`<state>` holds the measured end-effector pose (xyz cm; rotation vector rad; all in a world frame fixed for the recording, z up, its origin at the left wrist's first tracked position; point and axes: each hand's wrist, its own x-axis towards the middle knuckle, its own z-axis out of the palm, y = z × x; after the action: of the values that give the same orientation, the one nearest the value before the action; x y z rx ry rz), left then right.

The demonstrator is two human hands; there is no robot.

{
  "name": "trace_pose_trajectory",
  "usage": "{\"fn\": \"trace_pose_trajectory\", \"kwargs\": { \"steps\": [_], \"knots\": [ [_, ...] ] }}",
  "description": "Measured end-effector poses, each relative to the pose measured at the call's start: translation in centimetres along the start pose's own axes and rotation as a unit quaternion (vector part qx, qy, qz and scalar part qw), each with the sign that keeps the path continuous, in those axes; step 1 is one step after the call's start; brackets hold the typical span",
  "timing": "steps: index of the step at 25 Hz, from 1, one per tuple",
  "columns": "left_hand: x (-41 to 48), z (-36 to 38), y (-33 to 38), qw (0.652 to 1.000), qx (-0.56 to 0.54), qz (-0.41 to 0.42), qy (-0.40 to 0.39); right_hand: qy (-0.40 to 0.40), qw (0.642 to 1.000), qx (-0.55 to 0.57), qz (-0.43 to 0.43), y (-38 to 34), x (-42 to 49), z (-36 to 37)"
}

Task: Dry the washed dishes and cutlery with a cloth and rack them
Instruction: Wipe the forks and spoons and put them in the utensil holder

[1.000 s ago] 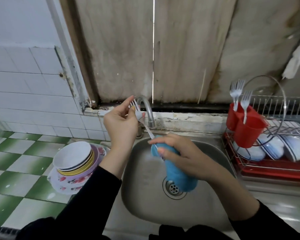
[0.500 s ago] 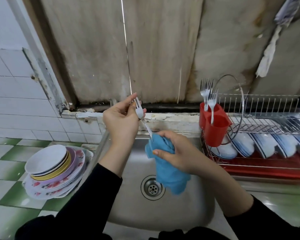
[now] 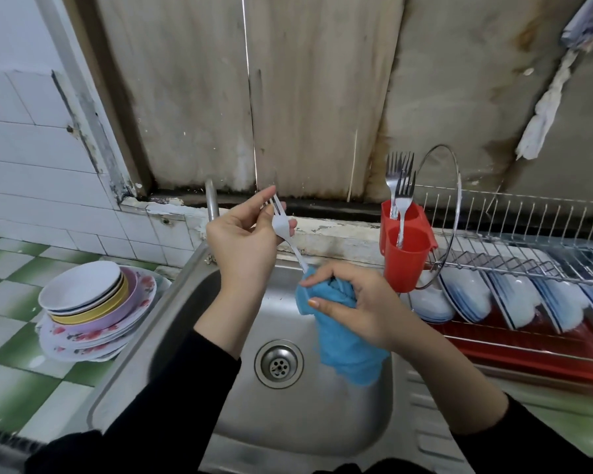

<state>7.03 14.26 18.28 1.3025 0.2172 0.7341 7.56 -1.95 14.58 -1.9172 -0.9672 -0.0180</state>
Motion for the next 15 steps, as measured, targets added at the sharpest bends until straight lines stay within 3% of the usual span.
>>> {"fn": "trace_pose_trajectory", "kwargs": {
  "steps": [6, 10, 15],
  "knots": [
    [0.7, 1.2, 1.4, 1.0, -0.026, 0.008, 0.001, 0.039, 0.994, 0.094, 0.028, 0.3, 0.7, 0.9],
    [3.0, 0.9, 2.5, 0.998, -0.039, 0.04, 0.028, 0.024, 0.996, 0.04, 0.071, 2.5, -2.1, 1.0],
    [4.9, 1.4, 2.2, 0.996, -0.021, 0.081, 0.021, 0.09, 0.992, -0.012, 0.085, 2.6, -4.4, -0.4]
  ]
}}
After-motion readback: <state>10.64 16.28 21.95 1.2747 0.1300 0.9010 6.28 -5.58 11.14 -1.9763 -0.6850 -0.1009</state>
